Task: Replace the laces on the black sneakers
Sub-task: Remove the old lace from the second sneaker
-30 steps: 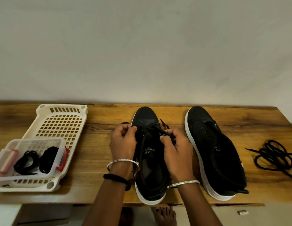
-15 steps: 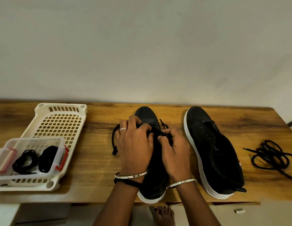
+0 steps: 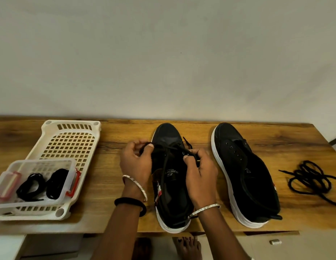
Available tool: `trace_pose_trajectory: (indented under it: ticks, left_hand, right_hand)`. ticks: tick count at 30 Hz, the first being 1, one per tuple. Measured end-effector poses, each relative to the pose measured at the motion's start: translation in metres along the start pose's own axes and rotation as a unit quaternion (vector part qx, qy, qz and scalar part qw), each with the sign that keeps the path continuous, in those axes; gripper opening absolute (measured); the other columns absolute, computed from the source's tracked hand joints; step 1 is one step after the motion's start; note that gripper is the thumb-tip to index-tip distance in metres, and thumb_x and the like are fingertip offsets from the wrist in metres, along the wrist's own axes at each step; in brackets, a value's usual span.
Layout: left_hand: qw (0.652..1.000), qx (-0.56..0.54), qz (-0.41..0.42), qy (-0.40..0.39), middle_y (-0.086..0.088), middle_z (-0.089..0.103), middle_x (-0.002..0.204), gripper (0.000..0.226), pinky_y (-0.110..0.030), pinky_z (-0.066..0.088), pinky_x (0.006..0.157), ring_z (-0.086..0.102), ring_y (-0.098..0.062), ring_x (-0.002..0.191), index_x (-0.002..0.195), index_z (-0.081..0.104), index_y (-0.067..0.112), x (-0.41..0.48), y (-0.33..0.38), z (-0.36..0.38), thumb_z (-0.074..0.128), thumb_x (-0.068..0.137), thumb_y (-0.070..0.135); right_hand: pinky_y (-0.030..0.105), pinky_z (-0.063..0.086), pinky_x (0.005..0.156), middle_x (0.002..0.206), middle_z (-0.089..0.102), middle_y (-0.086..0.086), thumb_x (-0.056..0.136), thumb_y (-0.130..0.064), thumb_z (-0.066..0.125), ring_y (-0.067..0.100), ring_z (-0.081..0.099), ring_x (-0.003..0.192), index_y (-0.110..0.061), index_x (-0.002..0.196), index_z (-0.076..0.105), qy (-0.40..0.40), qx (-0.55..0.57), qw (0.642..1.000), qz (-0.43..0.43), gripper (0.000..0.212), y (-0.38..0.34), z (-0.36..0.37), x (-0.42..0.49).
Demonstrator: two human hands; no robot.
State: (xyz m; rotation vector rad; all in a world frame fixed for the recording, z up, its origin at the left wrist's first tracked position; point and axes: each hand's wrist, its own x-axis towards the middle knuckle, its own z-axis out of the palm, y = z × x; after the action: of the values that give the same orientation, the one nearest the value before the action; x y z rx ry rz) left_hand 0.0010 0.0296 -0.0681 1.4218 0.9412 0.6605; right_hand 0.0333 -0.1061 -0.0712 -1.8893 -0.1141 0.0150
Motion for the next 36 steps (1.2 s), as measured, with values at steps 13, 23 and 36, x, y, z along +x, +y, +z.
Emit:
trace_pose_trajectory:
  ticks: [13, 23, 36]
  left_hand:
    - [0.839, 0.467, 0.264, -0.089, 0.006, 0.044, 0.139, 0.024, -0.045, 0.032, 0.101, 0.034, -0.023, 0.129, 0.109, 0.069, 0.04, -0.032, 0.004, 0.02, 0.064, 0.087, 0.046]
    - [0.995, -0.095, -0.03, -0.016, 0.003, 0.065, 0.108, 0.007, -0.034, 0.053, 0.083, 0.063, -0.013, 0.099, 0.08, 0.076, 0.021, -0.016, 0.001, 0.016, 0.072, 0.086, 0.019]
    - [0.892, 0.354, 0.281, 0.002, 0.009, 0.055, 0.126, 0.015, -0.043, 0.031, 0.094, 0.043, -0.019, 0.125, 0.098, 0.071, 0.038, -0.024, 0.008, 0.014, 0.07, 0.083, 0.037]
  right_hand:
    - [0.048, 0.055, 0.075, 0.09, 0.068, -0.008, 0.083, -0.032, 0.054, 0.013, 0.064, 0.084, -0.026, 0.089, 0.067, -0.001, 0.003, 1.0, -0.009, 0.016, -0.002, 0.002, -0.002]
    - [0.046, 0.055, 0.075, 0.09, 0.068, -0.009, 0.083, -0.031, 0.056, 0.012, 0.064, 0.086, -0.027, 0.087, 0.066, 0.009, 0.022, 1.0, -0.003, 0.012, -0.003, 0.002, -0.002]
    - [0.042, 0.055, 0.074, 0.091, 0.068, -0.008, 0.09, -0.018, 0.062, 0.009, 0.063, 0.083, -0.025, 0.089, 0.068, 0.004, 0.015, 1.0, -0.004, 0.008, 0.001, 0.0, 0.0]
